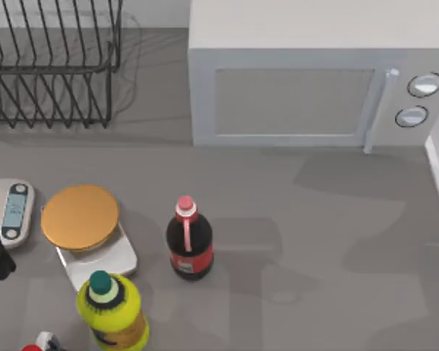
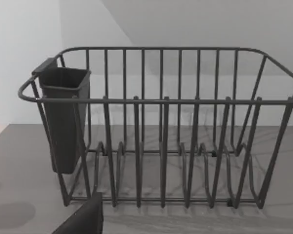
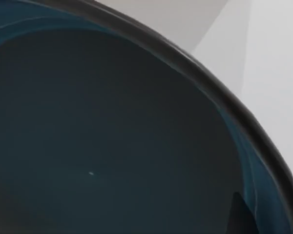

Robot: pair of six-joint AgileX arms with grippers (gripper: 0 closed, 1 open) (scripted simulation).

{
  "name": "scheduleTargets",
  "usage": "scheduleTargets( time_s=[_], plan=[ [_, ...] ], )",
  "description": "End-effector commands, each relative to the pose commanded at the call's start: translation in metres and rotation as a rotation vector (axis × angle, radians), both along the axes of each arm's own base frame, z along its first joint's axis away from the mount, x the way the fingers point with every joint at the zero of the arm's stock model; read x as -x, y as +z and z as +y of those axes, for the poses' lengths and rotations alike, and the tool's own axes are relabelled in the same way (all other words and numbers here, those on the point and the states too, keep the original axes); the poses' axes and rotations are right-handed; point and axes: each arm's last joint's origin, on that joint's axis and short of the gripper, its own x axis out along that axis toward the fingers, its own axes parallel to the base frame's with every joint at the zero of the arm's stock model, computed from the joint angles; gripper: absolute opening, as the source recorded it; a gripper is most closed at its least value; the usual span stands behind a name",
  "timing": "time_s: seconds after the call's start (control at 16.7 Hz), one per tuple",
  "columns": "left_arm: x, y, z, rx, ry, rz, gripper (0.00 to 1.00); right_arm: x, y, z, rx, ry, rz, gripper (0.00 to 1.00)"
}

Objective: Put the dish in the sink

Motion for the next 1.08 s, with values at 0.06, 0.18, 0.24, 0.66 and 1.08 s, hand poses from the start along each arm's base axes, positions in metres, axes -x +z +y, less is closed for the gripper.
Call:
scheduleTargets(
  time_s=[0.06,0.18,0.24,0.66,1.08],
  plan=[
    [0.0,0.0,0.0,0.0,0.0,0.0,1.0,-0.003,-0.002,0.002,-0.007,0.01,0.0,0.0],
    [0.0,0.0,0.0,0.0,0.0,0.0,1.0,-0.012,-0.012,0.011,-0.031,0.047,-0.001,0.0],
    [0.0,0.0,0.0,0.0,0.0,0.0,1.0,-0.019,-0.02,0.016,-0.046,0.068,0.0,0.0],
    [0.0,0.0,0.0,0.0,0.0,0.0,1.0,-0.026,-0.113,0.025,-0.058,0.105,-0.01,0.0],
    [0.0,0.0,0.0,0.0,0.0,0.0,1.0,0.002,-0.149,-0.001,0.005,-0.007,-0.003,0.0]
  ],
)
